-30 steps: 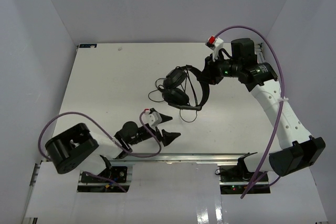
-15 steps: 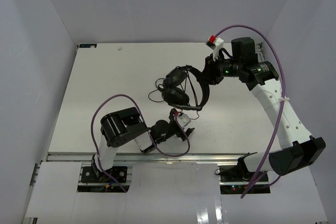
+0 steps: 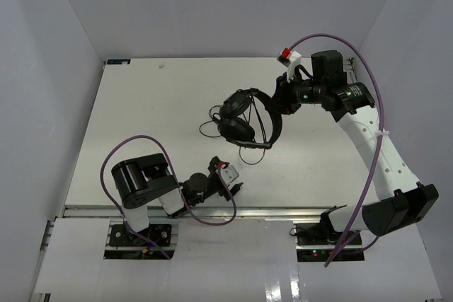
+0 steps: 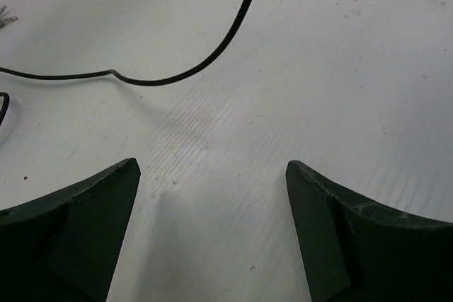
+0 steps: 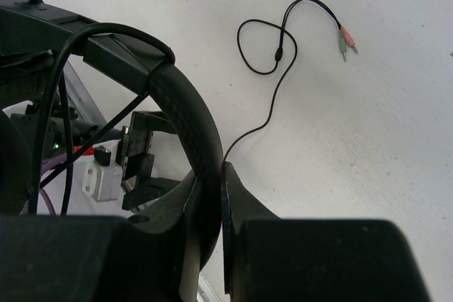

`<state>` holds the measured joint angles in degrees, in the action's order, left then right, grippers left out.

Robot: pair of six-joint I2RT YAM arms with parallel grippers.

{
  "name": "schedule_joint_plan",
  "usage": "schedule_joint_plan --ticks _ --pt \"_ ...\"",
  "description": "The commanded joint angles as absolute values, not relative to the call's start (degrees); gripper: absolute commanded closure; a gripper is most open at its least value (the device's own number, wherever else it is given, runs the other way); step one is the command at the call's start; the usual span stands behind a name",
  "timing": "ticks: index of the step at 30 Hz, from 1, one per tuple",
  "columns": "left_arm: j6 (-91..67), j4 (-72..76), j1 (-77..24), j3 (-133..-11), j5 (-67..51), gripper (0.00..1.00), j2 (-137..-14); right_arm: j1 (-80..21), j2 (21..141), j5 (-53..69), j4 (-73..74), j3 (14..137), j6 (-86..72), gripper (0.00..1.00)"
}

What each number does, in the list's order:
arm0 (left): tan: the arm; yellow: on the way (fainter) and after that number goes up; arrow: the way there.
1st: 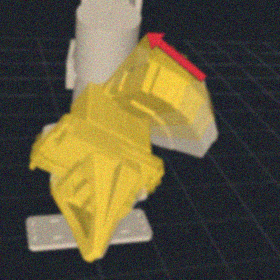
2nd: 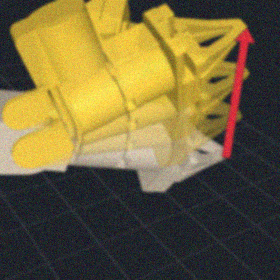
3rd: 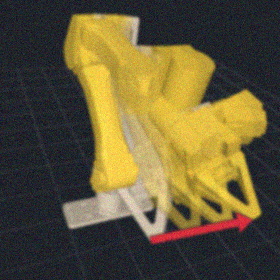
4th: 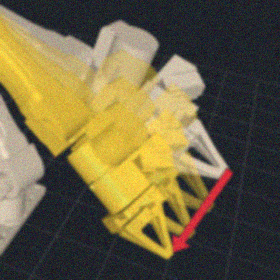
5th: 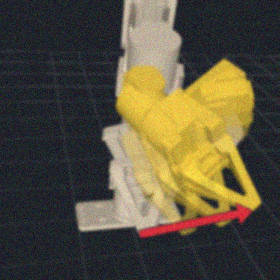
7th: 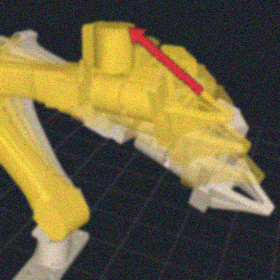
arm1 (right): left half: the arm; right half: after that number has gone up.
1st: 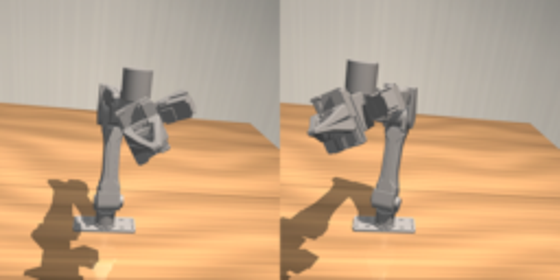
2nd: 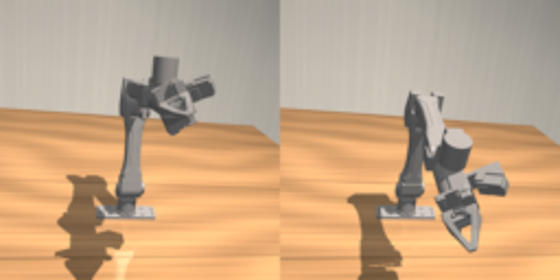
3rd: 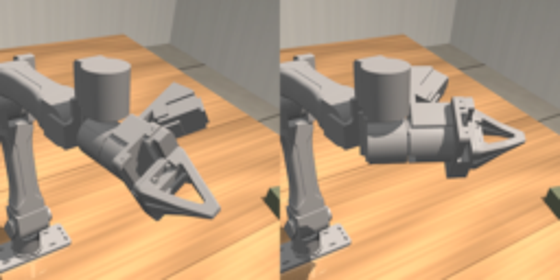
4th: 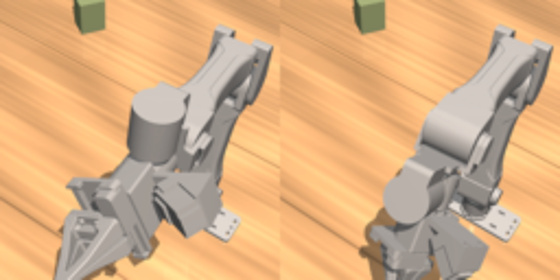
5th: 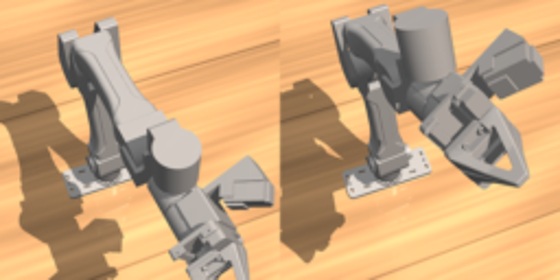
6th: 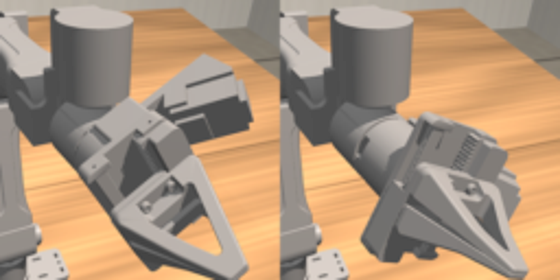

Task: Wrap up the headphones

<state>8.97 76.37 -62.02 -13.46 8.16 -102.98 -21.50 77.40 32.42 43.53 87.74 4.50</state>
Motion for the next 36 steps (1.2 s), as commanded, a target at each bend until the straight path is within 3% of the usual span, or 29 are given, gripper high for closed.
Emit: schedule_joint_plan --ticks 1,13,15,20,22,24,36 --pt "8.9 104.3 -62.3 -17.2 7.3 0.05 -103.3 -21.4 77.5 35.2 40.9 90.5 2.1 0.92" --pt "13.1 104.0 -62.3 -34.6 10.6 0.1 -114.2 -21.4 76.5 34.9 41.0 89.6 2.2 0.92" --pt "13.0 103.9 -62.2 -35.9 11.5 0.18 -115.4 -21.3 76.6 35.1 41.0 89.7 2.1 0.92" --pt "10.0 104.3 -61.5 -36.7 13.6 0.54 -117.3 -21.0 76.3 35.4 41.0 89.8 2.0 0.92" --pt "7.0 104.3 -60.6 -36.8 16.3 0.74 -117.8 -20.9 76.3 35.6 41.0 89.7 1.9 0.92" --pt "3.5 104.3 -59.4 -36.8 17.0 0.81 -118.0 -20.9 76.2 35.9 41.0 89.6 1.9 0.92" --pt "-16.7 104.3 -50.3 -34.0 2.6 0.84 -115.7 -20.3 75.0 37.3 40.9 89.2 1.7 0.92"
